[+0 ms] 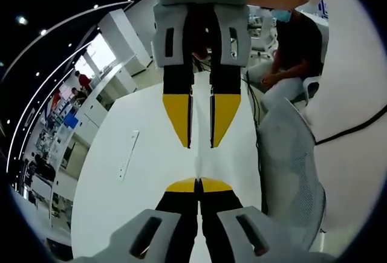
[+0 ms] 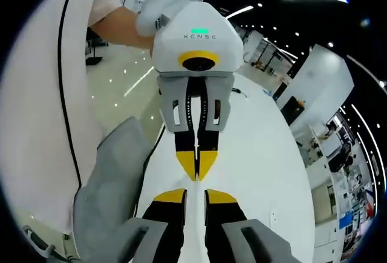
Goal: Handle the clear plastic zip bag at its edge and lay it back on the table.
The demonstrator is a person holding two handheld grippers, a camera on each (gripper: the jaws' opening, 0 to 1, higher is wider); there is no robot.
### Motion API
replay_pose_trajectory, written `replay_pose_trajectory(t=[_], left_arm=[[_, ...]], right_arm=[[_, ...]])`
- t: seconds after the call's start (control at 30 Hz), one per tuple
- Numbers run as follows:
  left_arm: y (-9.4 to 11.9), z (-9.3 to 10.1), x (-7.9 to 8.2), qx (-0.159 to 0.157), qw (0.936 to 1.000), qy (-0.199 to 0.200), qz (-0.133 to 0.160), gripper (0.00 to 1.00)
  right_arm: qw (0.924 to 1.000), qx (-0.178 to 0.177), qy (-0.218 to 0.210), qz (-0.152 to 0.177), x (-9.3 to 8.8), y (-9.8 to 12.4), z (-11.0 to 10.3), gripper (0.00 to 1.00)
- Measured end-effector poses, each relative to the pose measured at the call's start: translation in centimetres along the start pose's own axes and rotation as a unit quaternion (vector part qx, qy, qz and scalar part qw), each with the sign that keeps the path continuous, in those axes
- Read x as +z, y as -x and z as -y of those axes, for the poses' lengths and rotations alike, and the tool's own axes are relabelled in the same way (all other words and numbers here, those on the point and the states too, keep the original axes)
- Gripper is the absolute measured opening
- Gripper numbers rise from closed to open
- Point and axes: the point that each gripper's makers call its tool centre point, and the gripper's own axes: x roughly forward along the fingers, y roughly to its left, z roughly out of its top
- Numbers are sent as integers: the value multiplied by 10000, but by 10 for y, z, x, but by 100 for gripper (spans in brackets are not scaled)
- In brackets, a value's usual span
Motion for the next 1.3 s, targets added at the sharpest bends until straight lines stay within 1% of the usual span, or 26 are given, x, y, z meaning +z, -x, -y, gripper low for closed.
replay_pose_trajectory(t=[0.4, 0.73, 1.3], left_arm=[[2, 0, -1, 45, 10000, 49, 32, 0], [4, 1, 0, 70, 9999, 75, 61, 0], [4, -1, 2, 106, 9999, 83, 98, 0]], right_arm=[[10000, 31, 78, 2, 4, -7, 2, 3], [9999, 54, 110, -14, 5, -14, 1, 2], [9997, 64, 155, -165, -3, -22, 2, 0]])
